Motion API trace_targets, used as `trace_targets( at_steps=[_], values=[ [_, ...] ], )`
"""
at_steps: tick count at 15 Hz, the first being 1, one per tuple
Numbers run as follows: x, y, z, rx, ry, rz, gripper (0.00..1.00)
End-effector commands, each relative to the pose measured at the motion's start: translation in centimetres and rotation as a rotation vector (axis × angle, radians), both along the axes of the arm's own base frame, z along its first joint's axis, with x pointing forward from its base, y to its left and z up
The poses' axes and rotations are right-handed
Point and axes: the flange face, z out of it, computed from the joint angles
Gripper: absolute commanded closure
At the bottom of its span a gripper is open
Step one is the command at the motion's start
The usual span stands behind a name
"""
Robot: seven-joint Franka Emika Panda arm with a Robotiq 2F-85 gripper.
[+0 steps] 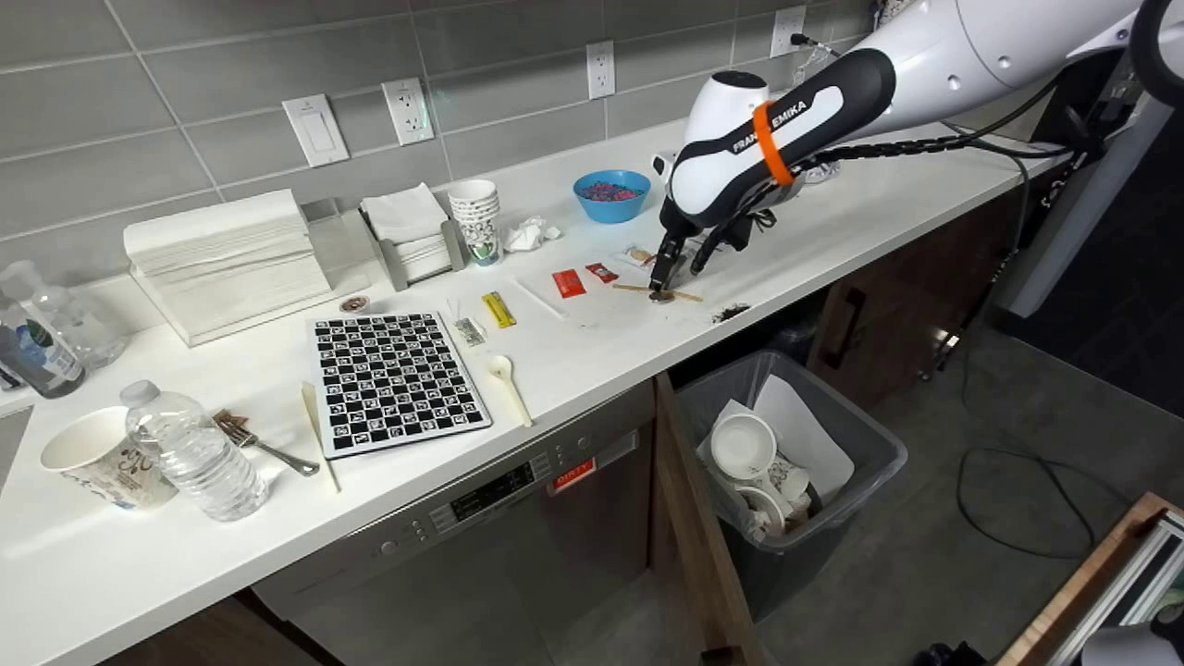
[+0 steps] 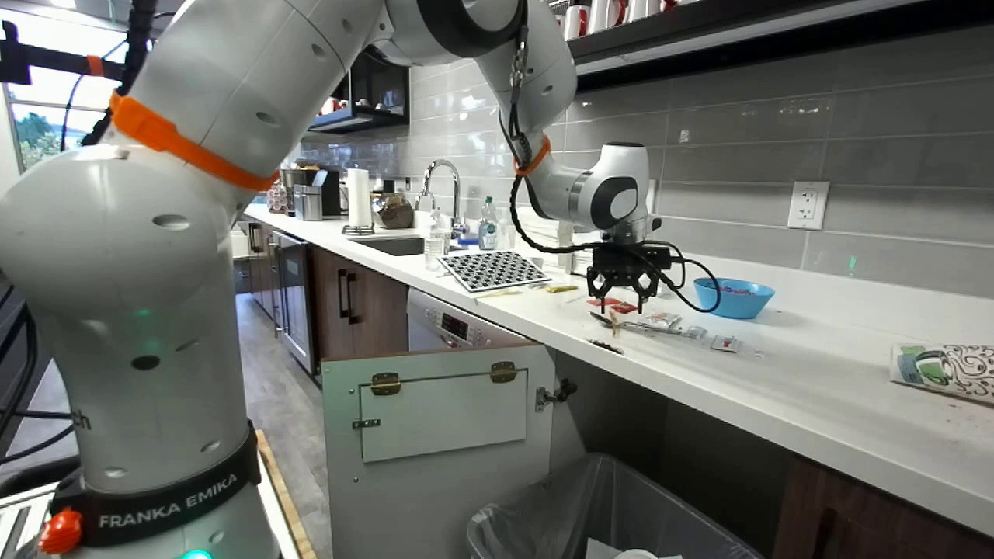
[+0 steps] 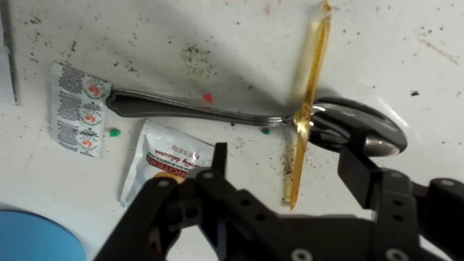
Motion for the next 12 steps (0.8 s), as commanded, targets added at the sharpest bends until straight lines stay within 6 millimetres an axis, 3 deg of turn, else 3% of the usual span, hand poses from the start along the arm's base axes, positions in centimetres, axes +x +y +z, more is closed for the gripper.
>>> trace_targets(
  at_steps=[1, 2, 3, 9, 12],
  values=[
    [0.14, -0.08, 0.18, -0.009, -0.003, -0.013, 0.00],
    [0.21, -0.14, 0.29, -0.012, -0.006, -0.018, 0.07],
    [0.22, -0.07, 0.31, -0.011, -0.006, -0.017, 0.00],
    [0.21, 0.04, 0.32, -0.010, -0.006, -0.015, 0.00],
    [0.60, 0.68, 1.06, 0.034, -0.017, -0.237, 0.00]
  ],
)
